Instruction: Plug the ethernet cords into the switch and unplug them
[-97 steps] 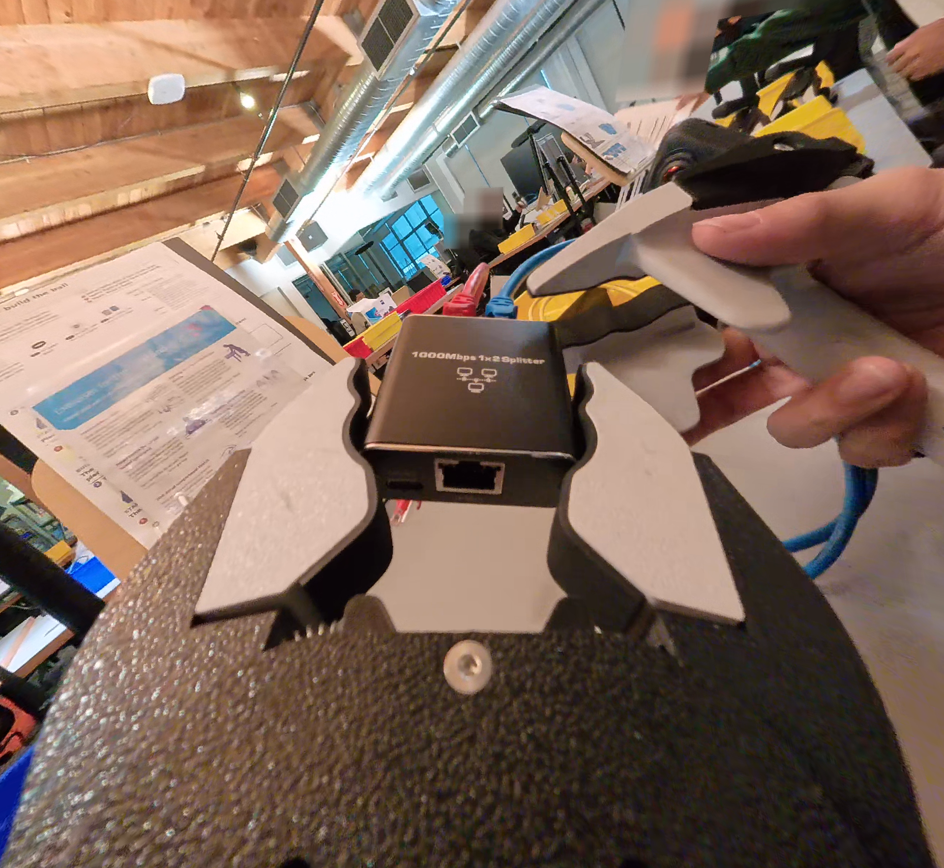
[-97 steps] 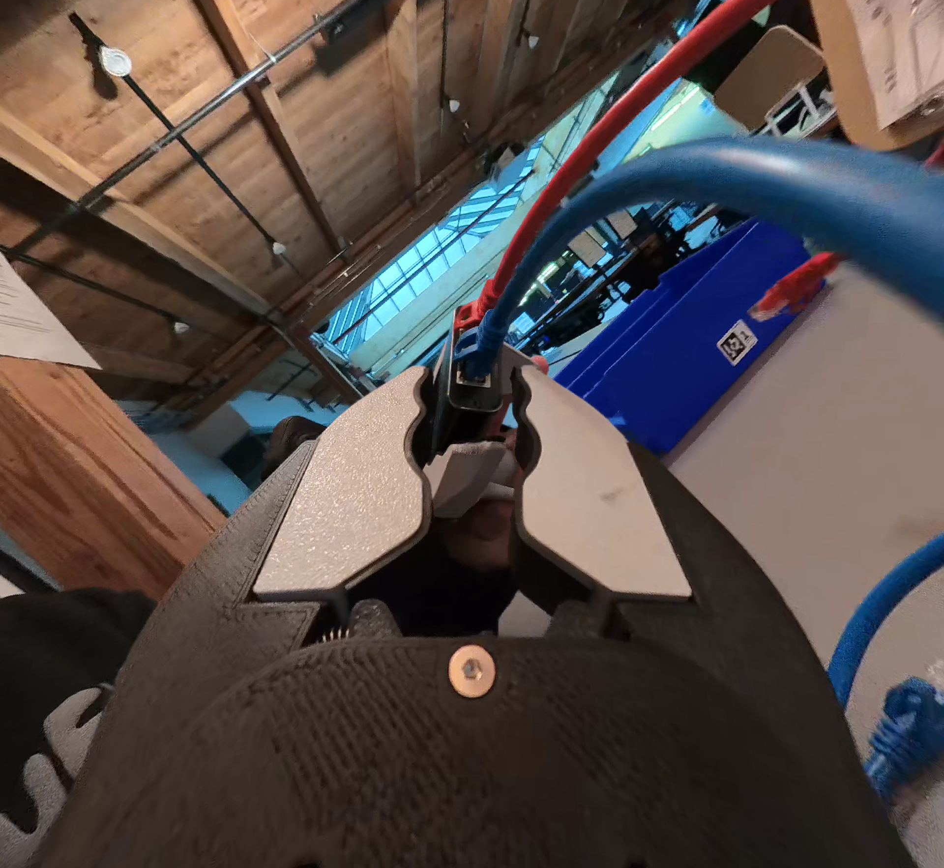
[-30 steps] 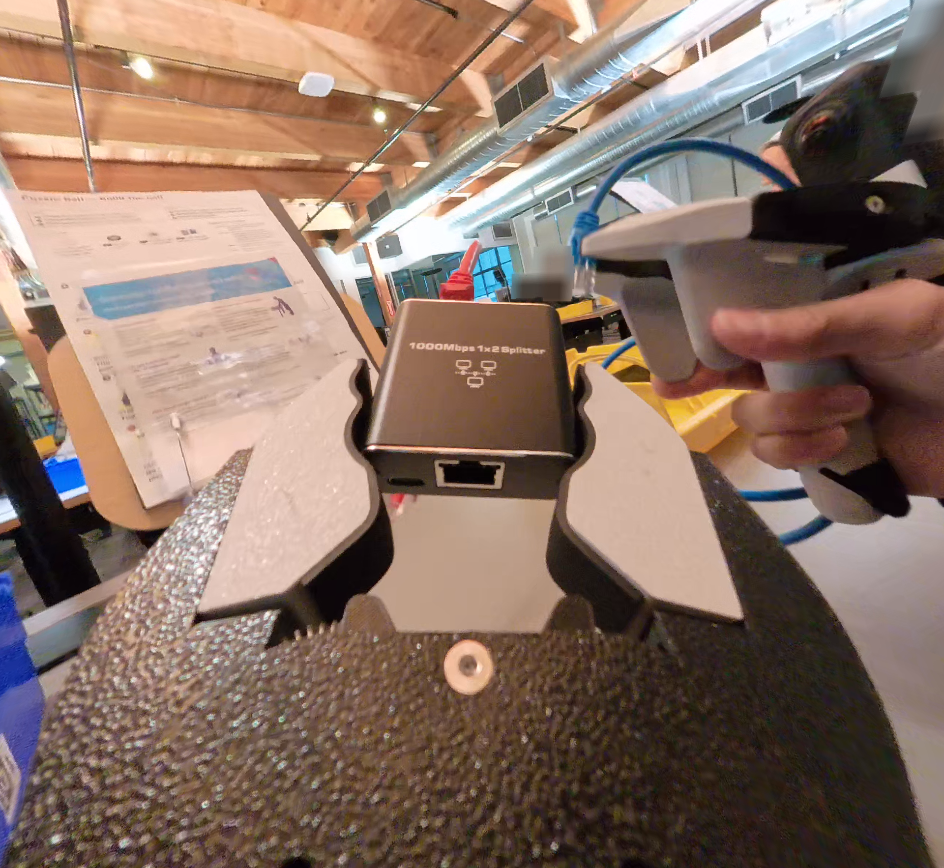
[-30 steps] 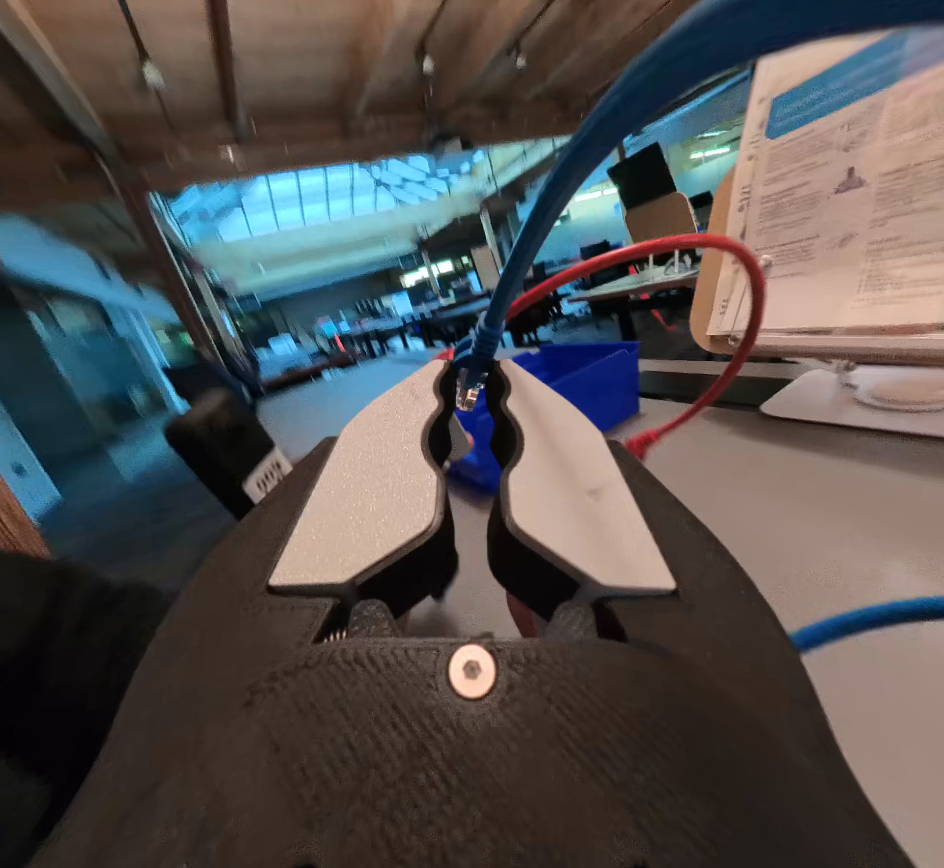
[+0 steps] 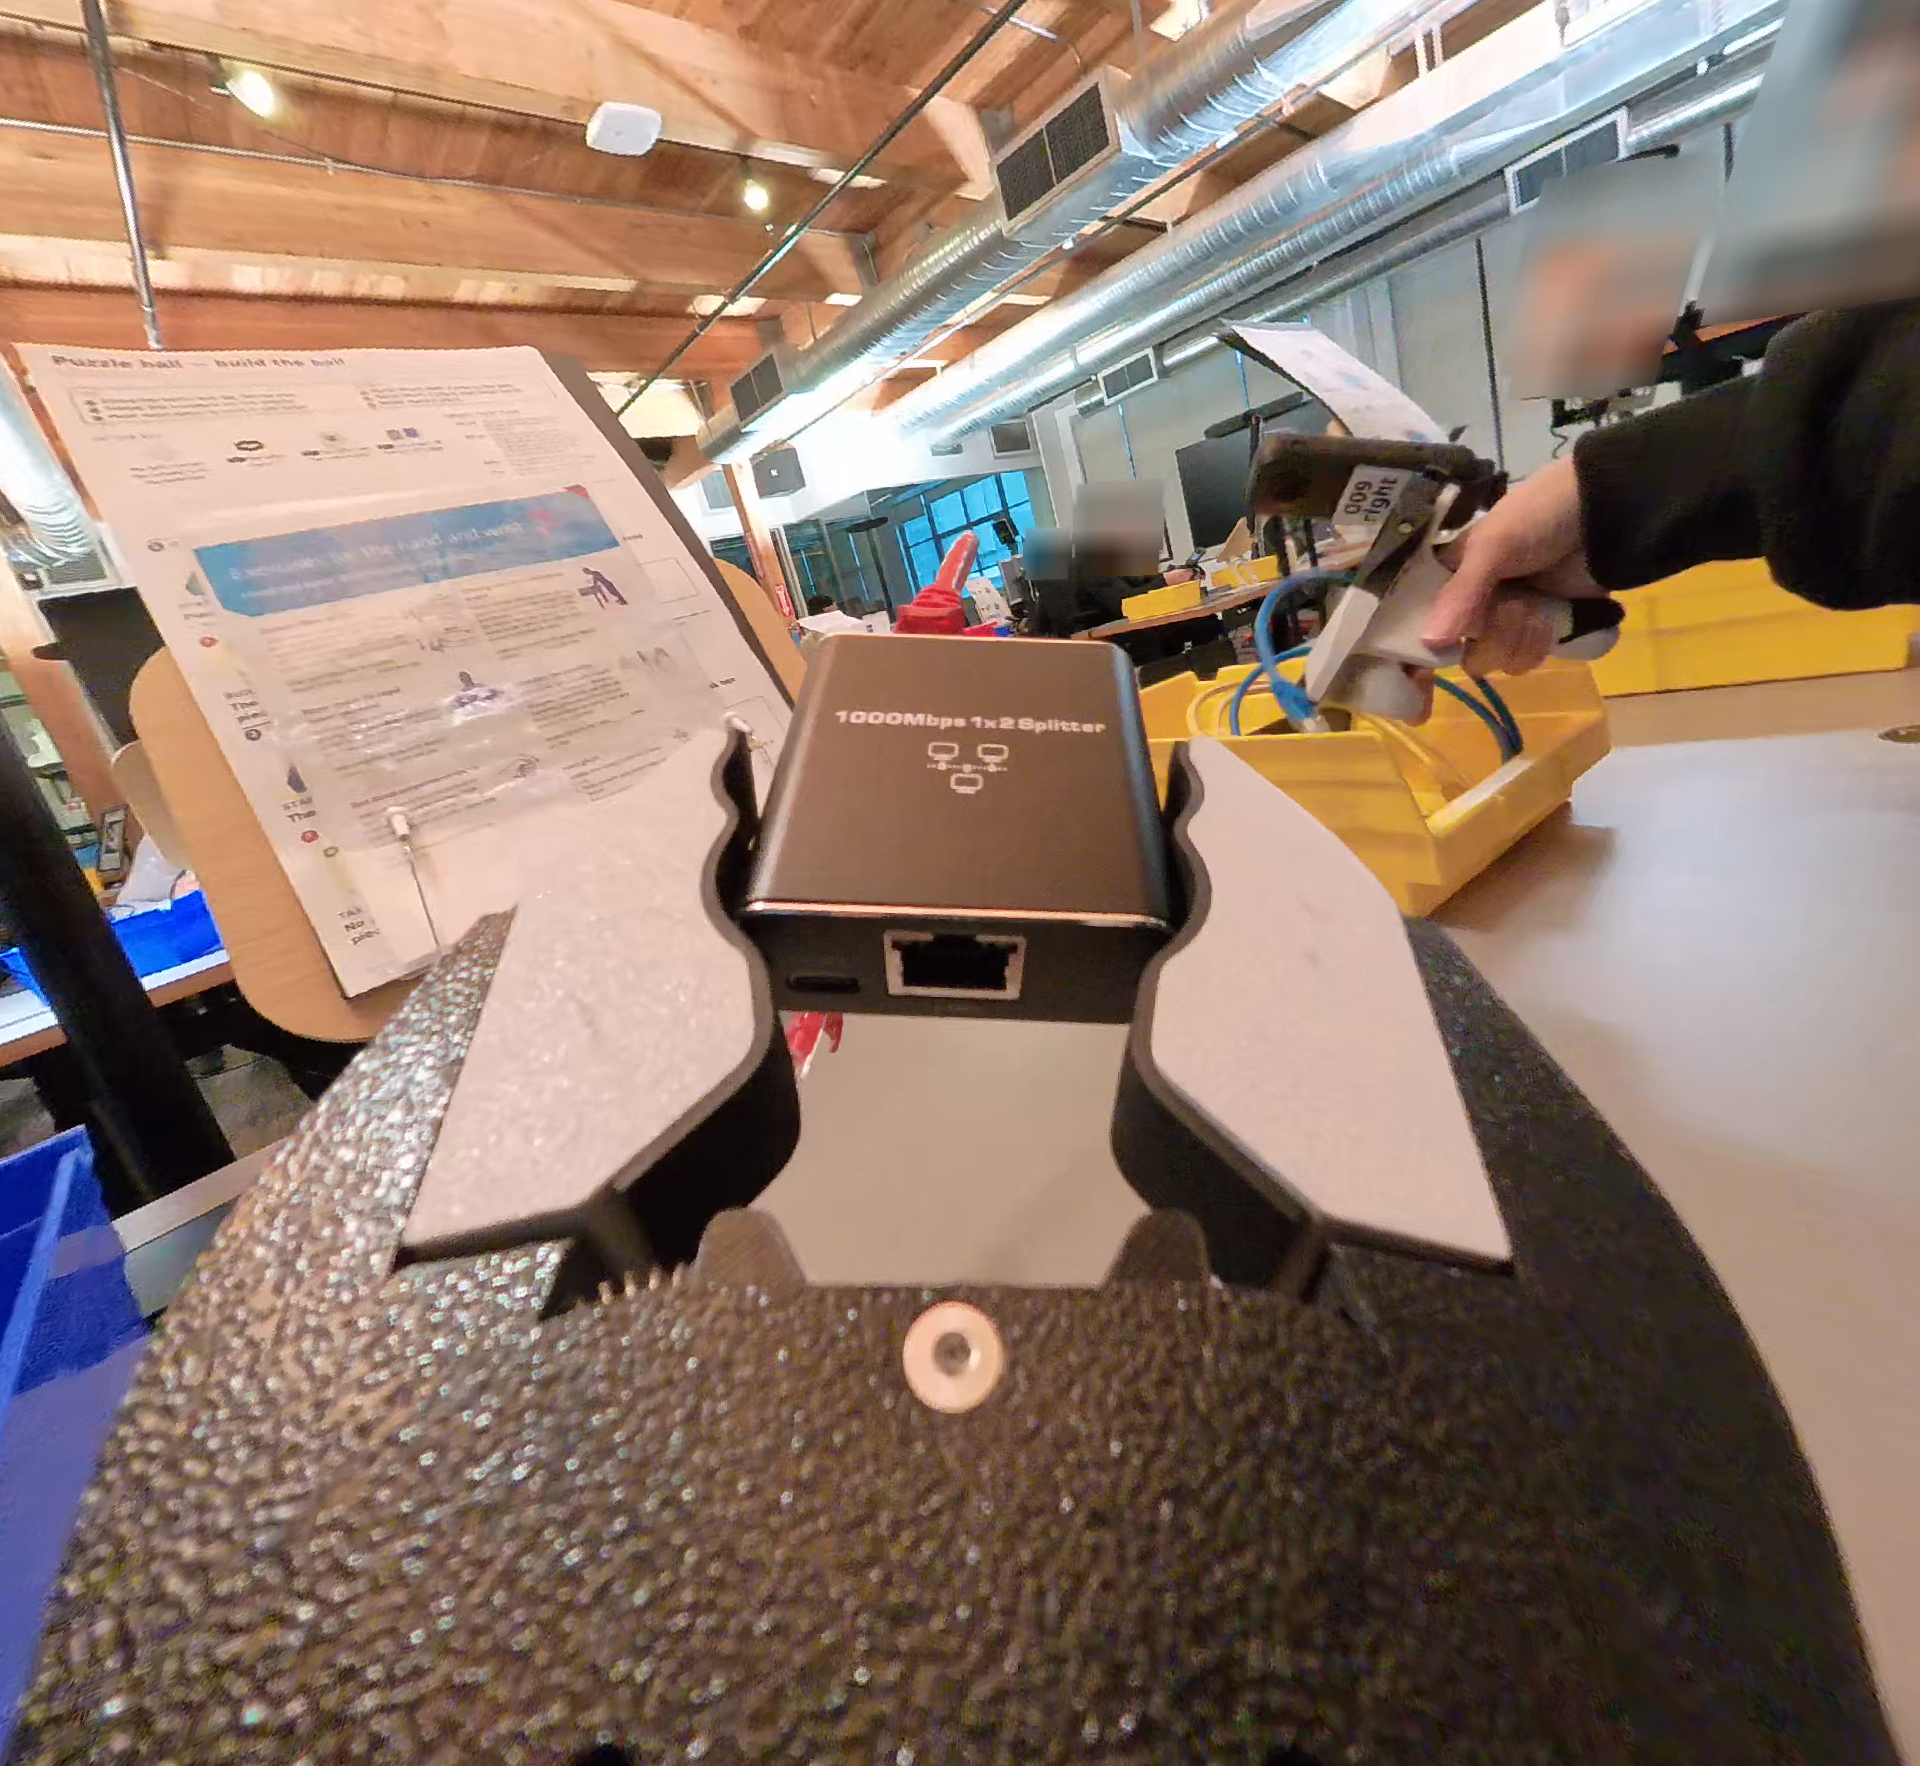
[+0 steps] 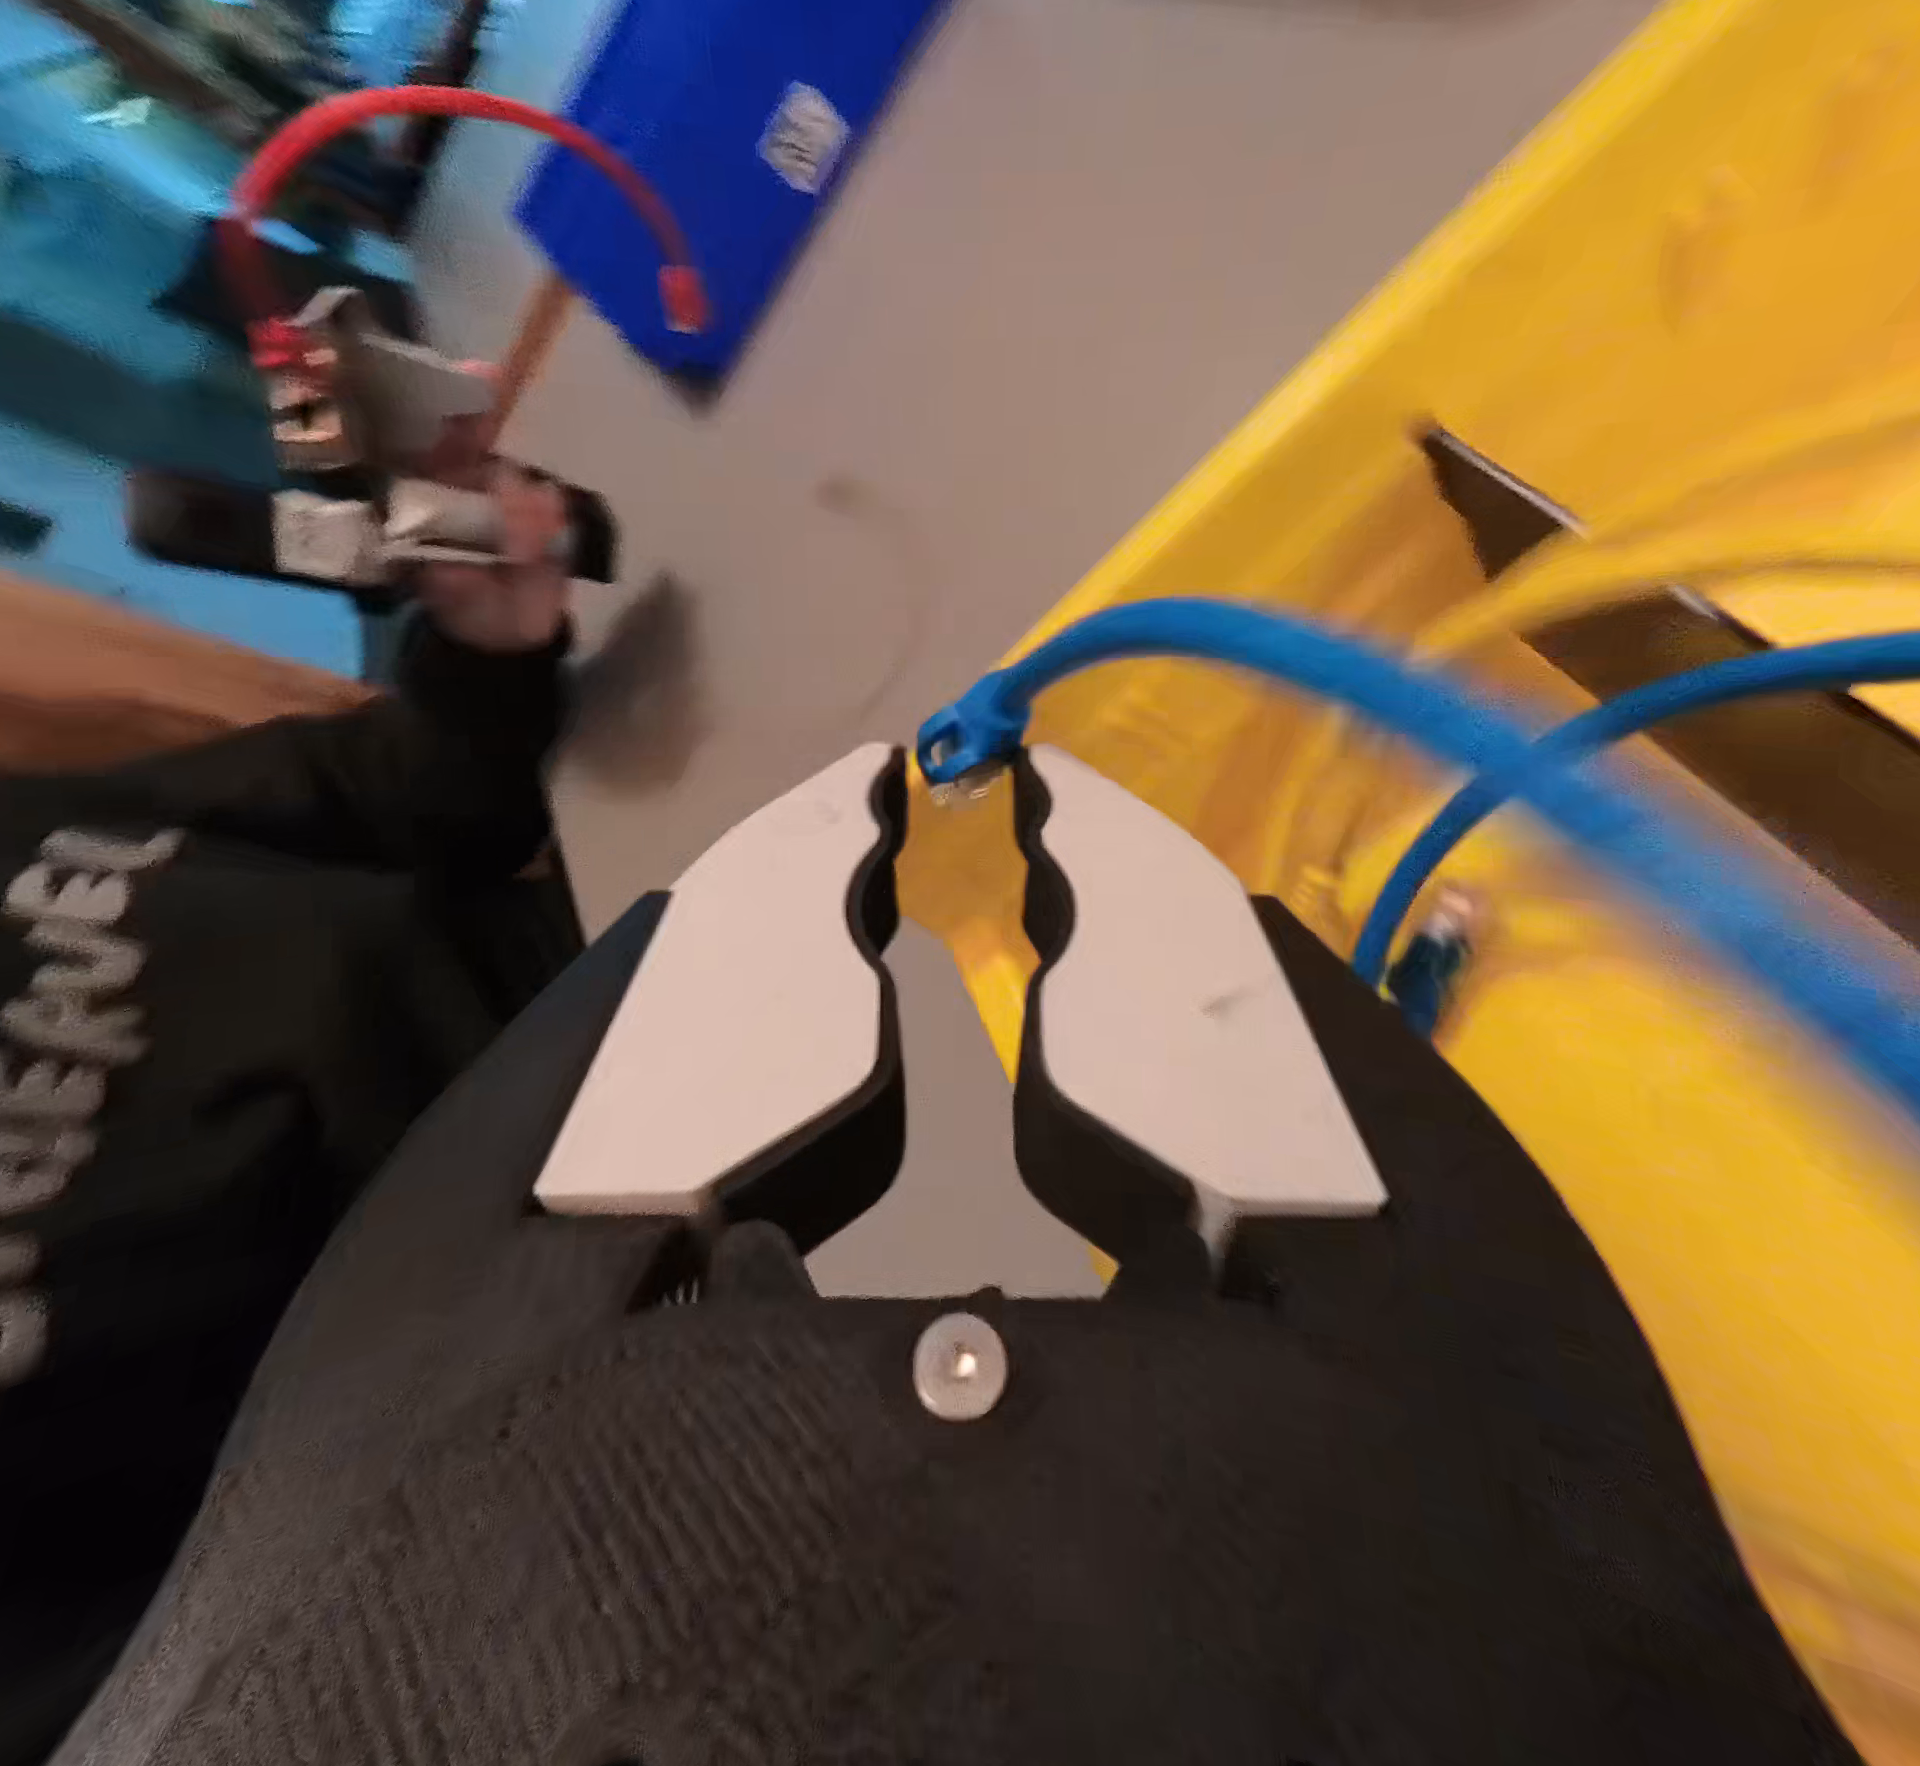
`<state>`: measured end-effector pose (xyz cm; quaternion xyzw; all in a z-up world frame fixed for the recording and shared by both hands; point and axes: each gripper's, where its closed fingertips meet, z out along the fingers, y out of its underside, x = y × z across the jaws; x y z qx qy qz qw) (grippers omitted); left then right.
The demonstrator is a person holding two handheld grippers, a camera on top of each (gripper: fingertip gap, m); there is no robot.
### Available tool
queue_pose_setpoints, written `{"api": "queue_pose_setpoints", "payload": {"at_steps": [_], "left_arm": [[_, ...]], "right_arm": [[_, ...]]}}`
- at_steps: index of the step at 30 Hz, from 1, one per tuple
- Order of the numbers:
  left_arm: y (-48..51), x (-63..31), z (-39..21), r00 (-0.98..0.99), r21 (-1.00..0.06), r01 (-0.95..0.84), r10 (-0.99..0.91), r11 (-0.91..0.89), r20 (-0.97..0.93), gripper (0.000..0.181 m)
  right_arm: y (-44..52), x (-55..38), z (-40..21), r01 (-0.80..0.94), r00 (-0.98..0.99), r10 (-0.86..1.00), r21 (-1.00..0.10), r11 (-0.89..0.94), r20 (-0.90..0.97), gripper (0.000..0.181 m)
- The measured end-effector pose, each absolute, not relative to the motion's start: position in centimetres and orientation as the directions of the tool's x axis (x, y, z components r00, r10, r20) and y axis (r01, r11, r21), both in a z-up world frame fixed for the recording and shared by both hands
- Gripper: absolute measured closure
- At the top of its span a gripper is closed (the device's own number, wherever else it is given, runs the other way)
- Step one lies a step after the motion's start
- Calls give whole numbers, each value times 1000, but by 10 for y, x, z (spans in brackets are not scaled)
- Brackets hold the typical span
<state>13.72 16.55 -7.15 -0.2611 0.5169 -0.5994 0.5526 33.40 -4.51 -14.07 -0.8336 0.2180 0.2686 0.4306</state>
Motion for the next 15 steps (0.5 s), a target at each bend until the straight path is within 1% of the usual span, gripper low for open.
{"api": "queue_pose_setpoints", "payload": {"at_steps": [1, 2, 3, 5, 6, 8, 10, 13, 15], "left_arm": [[164, 137, -73, -259, -908, 390, -929, 150, -265, 106], [162, 137, -74, -263, -908, 390, -925, 157, -273, 106], [161, 138, -74, -265, -907, 389, -923, 164, -280, 106], [159, 138, -76, -275, -907, 385, -918, 168, -287, 106], [158, 138, -77, -281, -908, 385, -916, 164, -285, 106], [156, 138, -78, -299, -912, 382, -913, 151, -277, 106], [154, 138, -78, -308, -911, 385, -911, 146, -276, 106], [150, 137, -78, -322, -910, 391, -905, 142, -280, 106], [145, 136, -78, -342, -909, 394, -896, 137, -284, 106]], "right_arm": [[-48, 338, -148, -626, 745, -196, -566, -536, -638, 145], [-49, 339, -149, -645, 735, -231, -554, -526, -637, 125], [-51, 339, -148, -650, 739, -252, -561, -513, -625, 113], [-59, 338, -138, -608, 788, -272, -627, -487, -552, 88], [-63, 337, -129, -579, 814, -277, -677, -454, -511, 83], [-70, 334, -108, -525, 847, -290, -784, -331, -445, 81], [-76, 323, -93, -501, 851, -293, -840, -209, -435, 86], [-73, 301, -85, -526, 814, -313, -849, -43, -489, 89], [-51, 271, -81, -550, 806, -233, -834, 44, -544, 93]]}}
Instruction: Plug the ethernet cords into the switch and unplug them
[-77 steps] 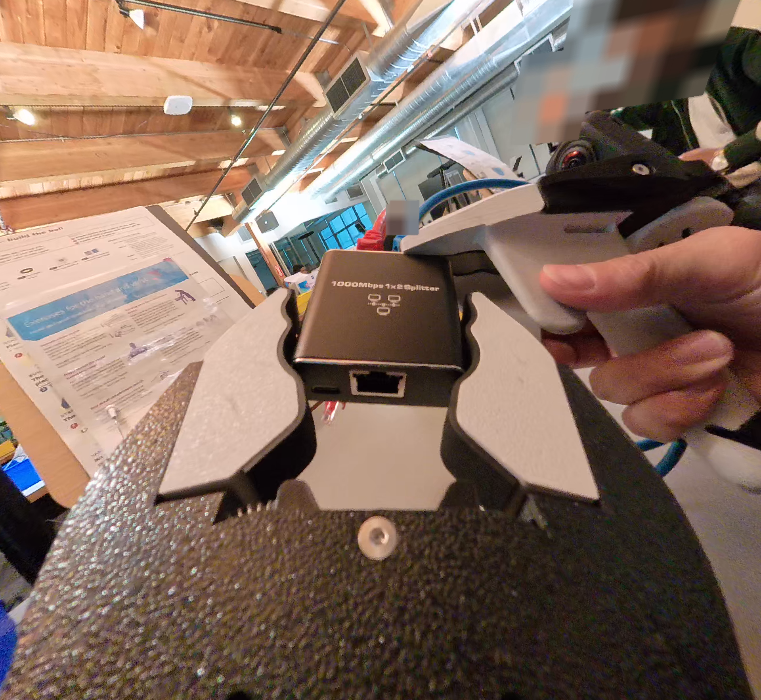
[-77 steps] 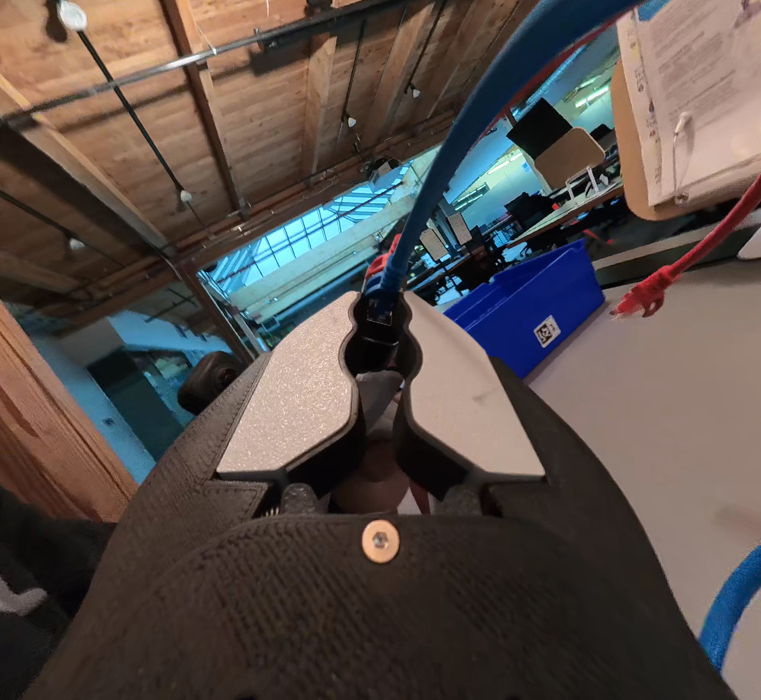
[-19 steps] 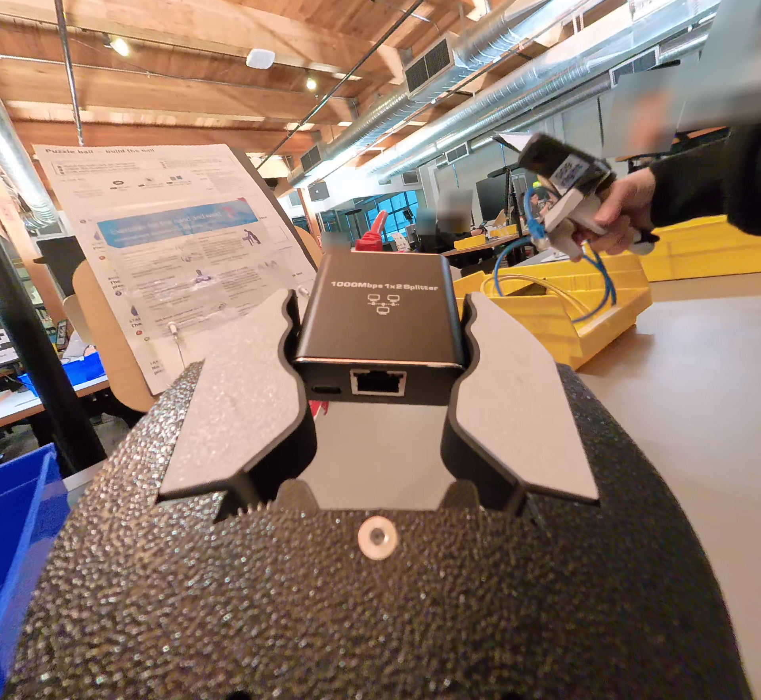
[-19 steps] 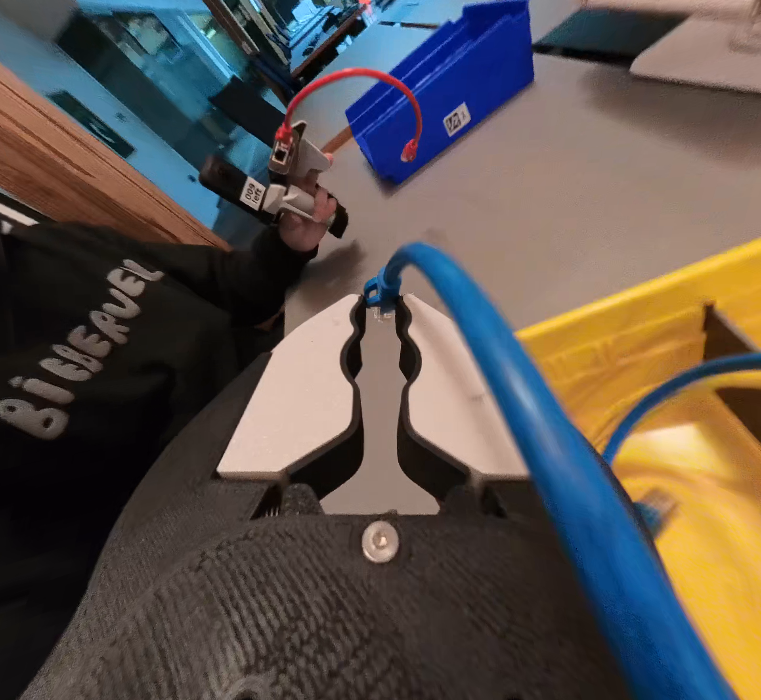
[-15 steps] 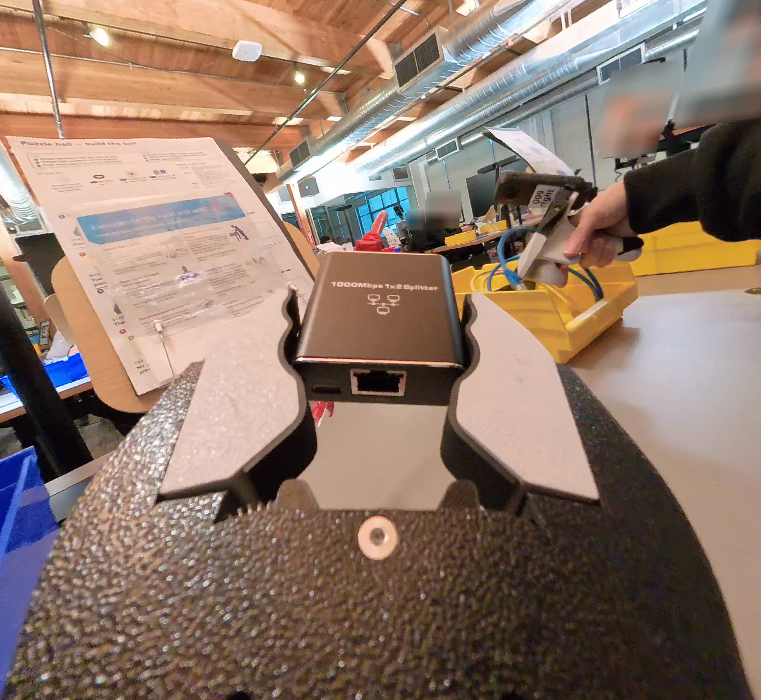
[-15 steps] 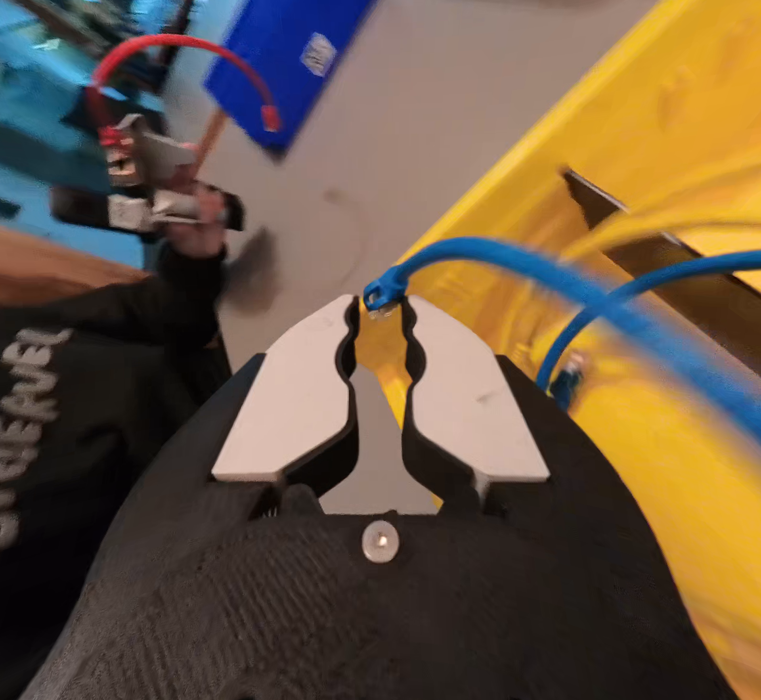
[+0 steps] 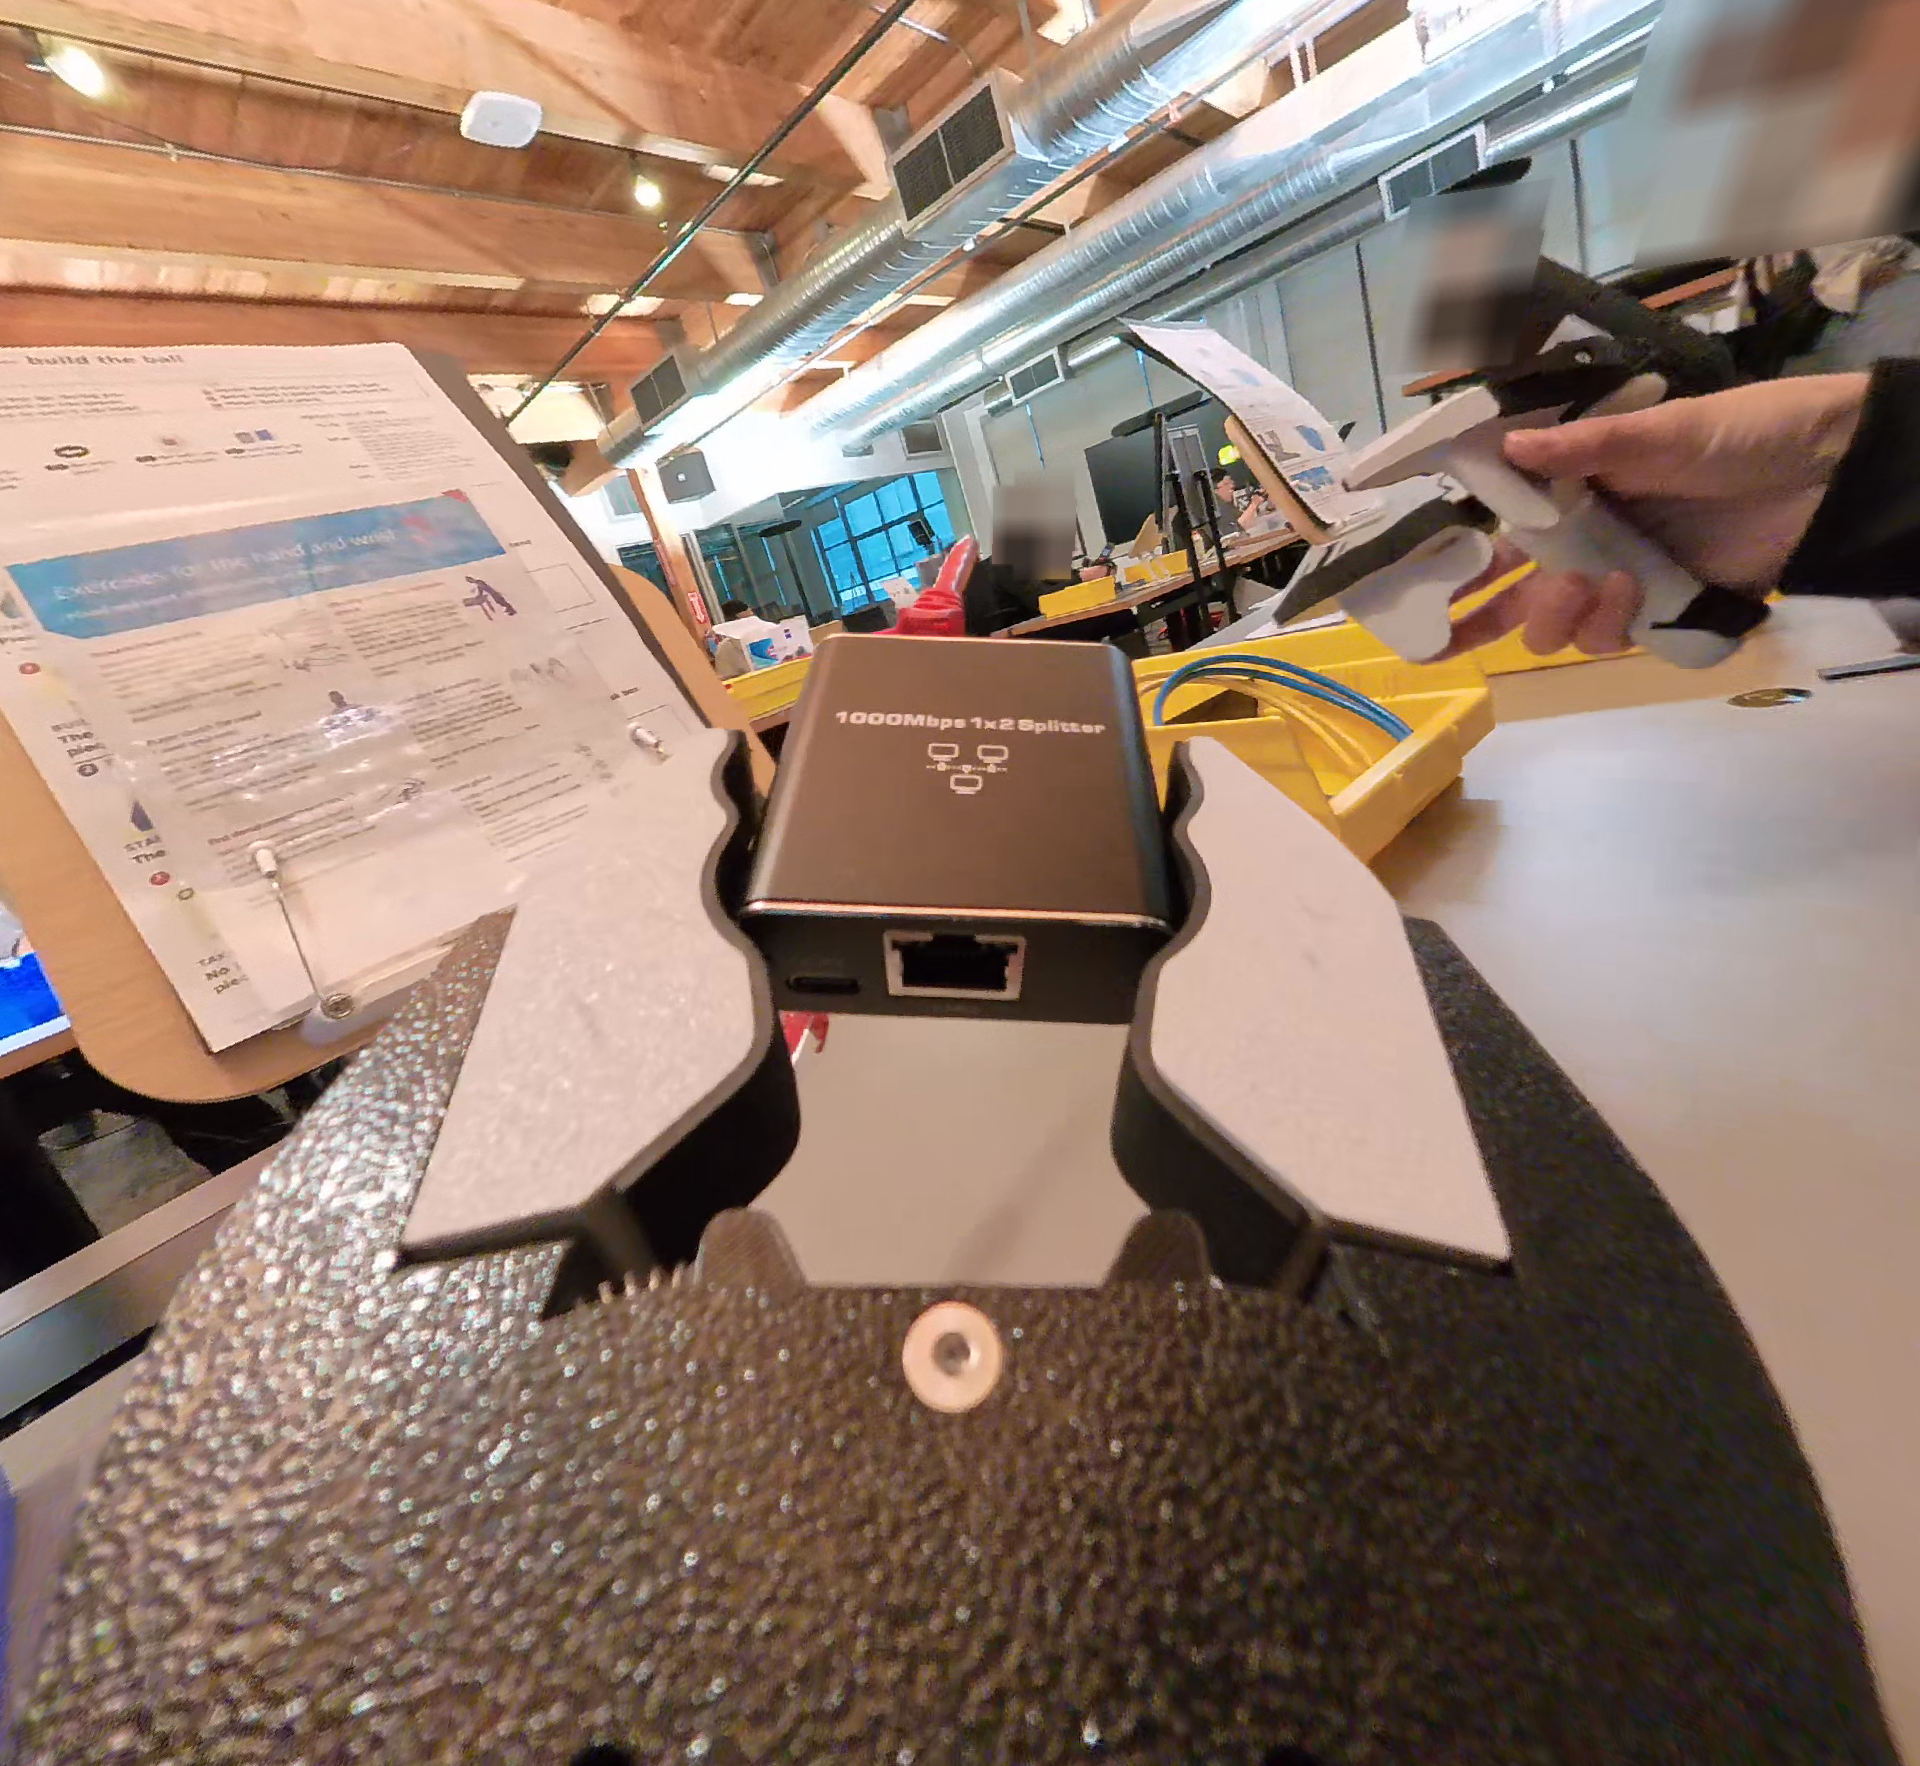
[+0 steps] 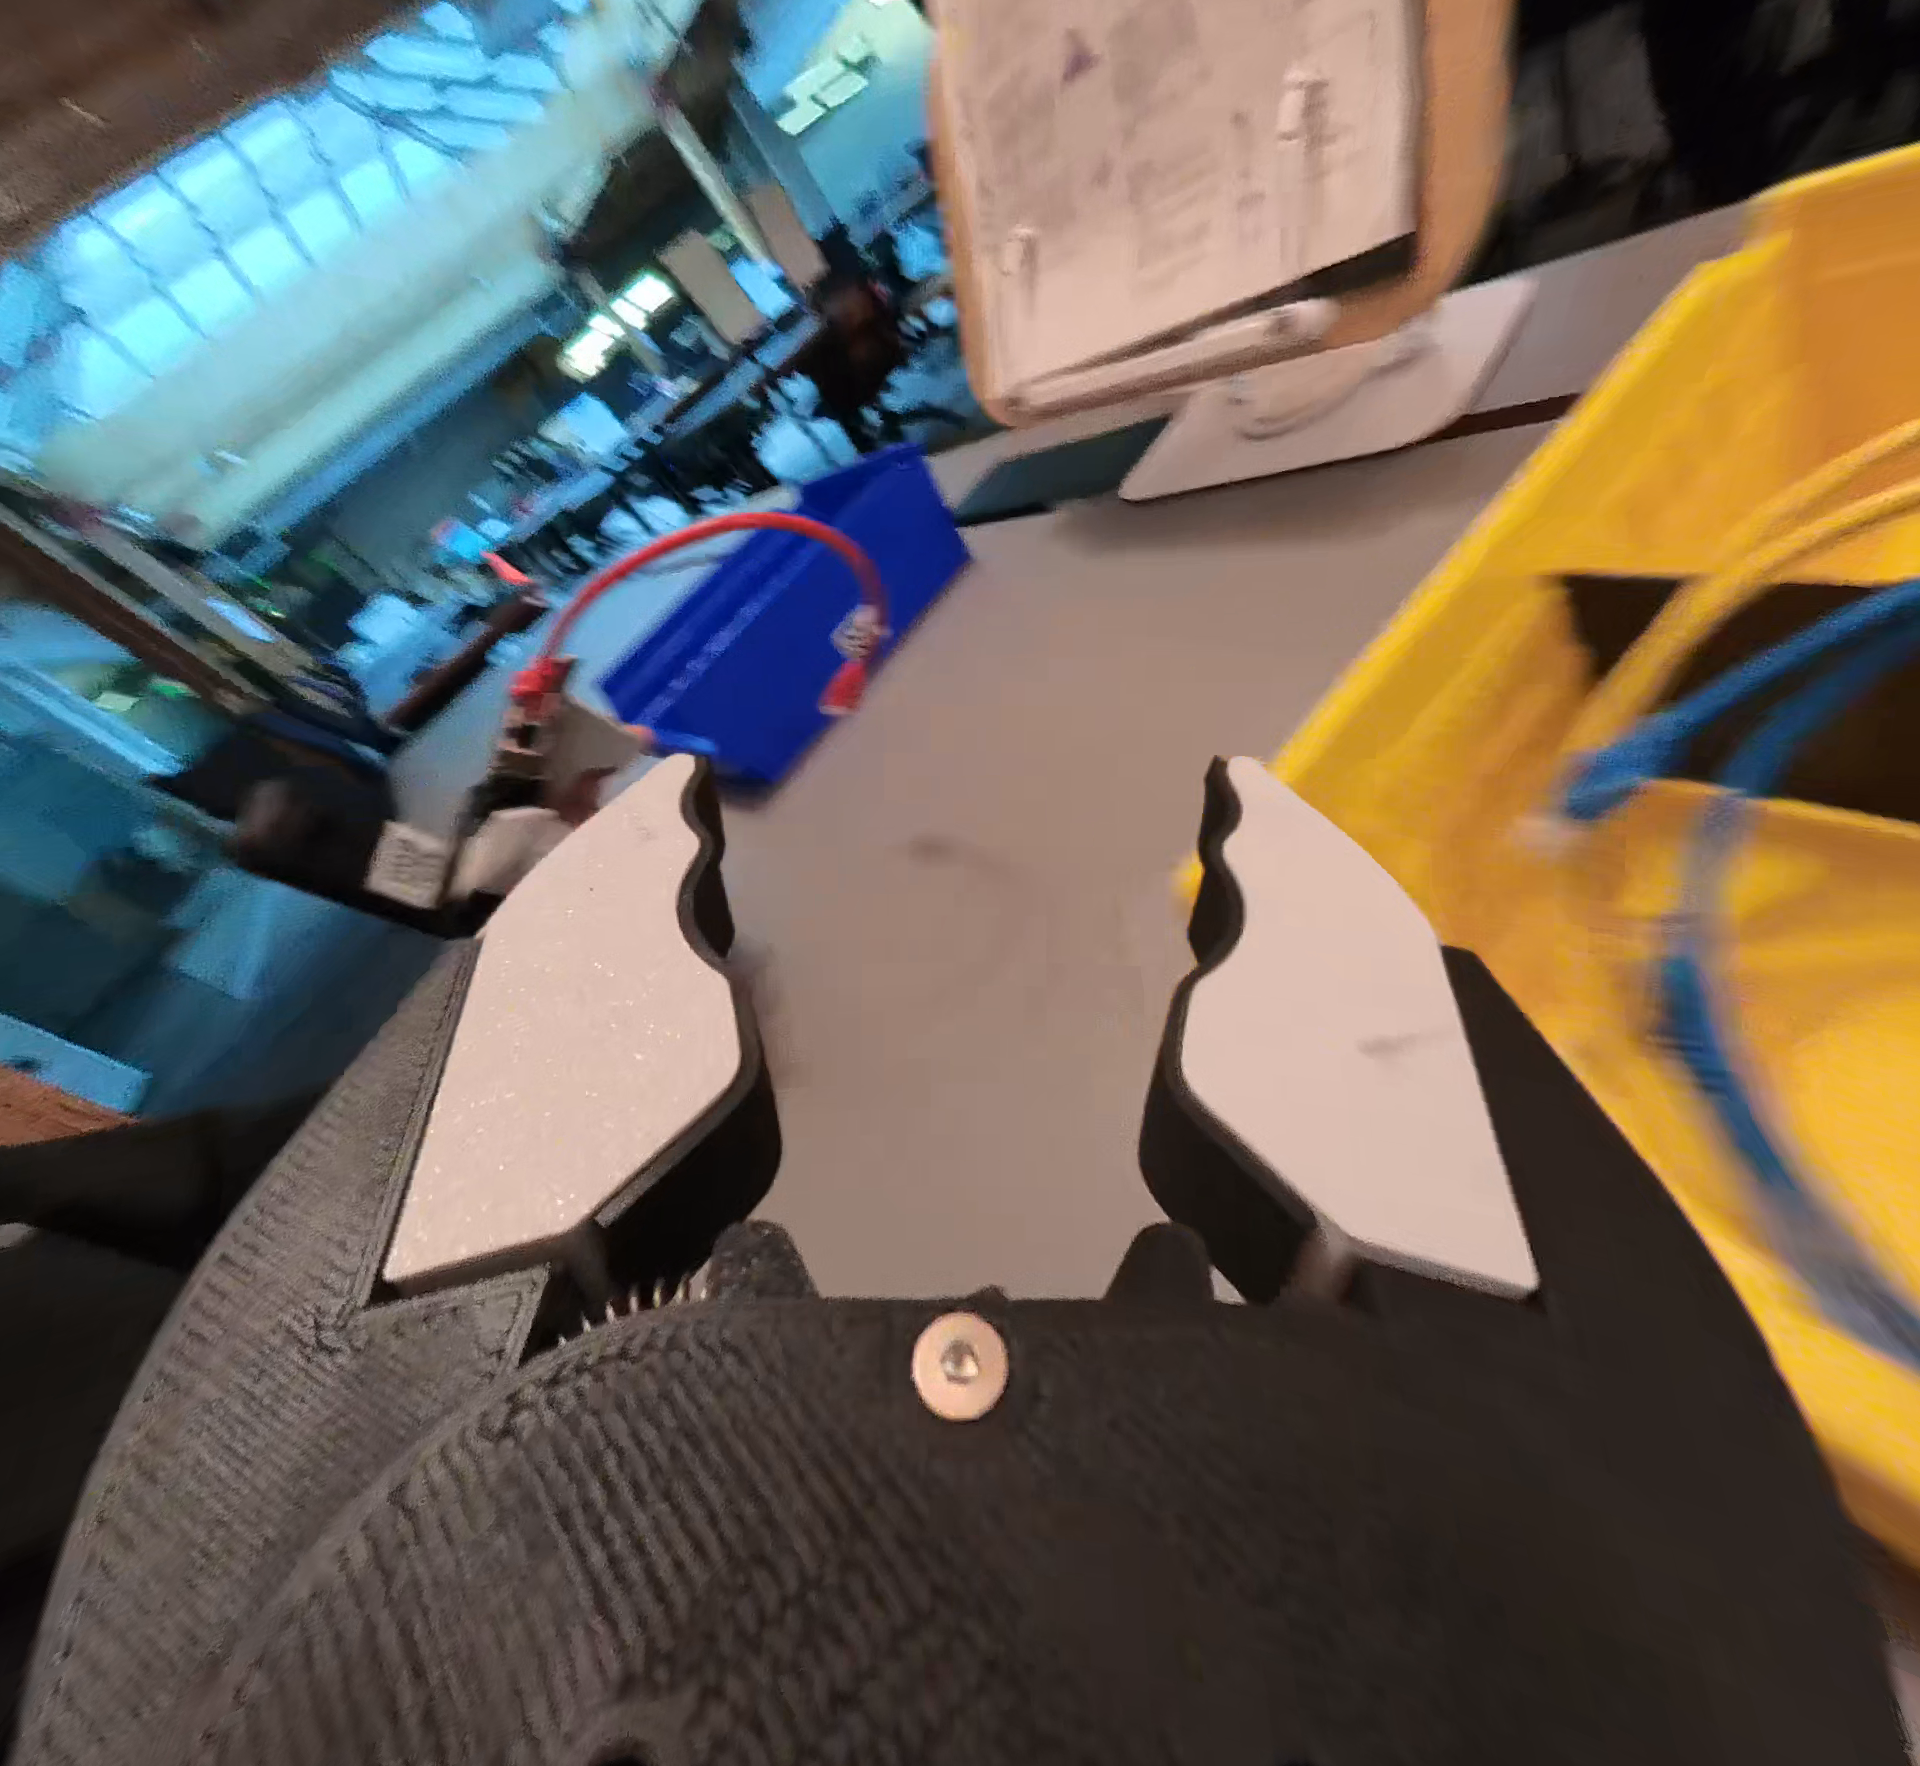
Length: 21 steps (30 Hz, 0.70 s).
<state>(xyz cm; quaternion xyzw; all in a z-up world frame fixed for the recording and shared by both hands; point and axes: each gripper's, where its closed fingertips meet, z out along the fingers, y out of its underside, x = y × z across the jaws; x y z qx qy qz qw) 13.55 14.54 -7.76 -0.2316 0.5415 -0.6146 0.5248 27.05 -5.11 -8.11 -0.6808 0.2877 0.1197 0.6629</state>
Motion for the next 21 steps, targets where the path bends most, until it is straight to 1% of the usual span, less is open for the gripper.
{"api": "queue_pose_setpoints", "payload": {"at_steps": [3, 5, 7, 8, 11, 15, 18, 21], "left_arm": [[135, 132, -77, -376, -905, 406, -878, 131, -296, 106], [126, 129, -77, -403, -899, 418, -860, 132, -314, 107], [115, 126, -79, -432, -892, 428, -834, 146, -344, 107], [111, 124, -80, -439, -887, 434, -822, 159, -362, 107], [102, 120, -82, -468, -880, 443, -793, 171, -390, 107], [100, 120, -83, -481, -886, 437, -791, 156, -378, 106], [100, 121, -84, -480, -889, 430, -793, 160, -375, 106], [98, 123, -87, -466, -885, 421, -788, 201, -401, 106]], "right_arm": [[-6, 218, -79, -643, 756, -62, -757, 120, -652, 101], [27, 193, -79, -708, 698, 26, -685, 171, -716, 104], [57, 169, -80, -772, 634, 133, -614, 166, -762, 103], [69, 158, -79, -785, 619, 181, -598, 162, -764, 107], [95, 140, -81, -767, 641, 233, -617, 175, -731, 117], [104, 132, -79, -806, 591, 292, -553, 209, -751, 133], [101, 131, -76, -800, 599, 306, -541, 258, -740, 142], [102, 124, -75, -803, 595, 319, -538, 255, -737, 143]]}}
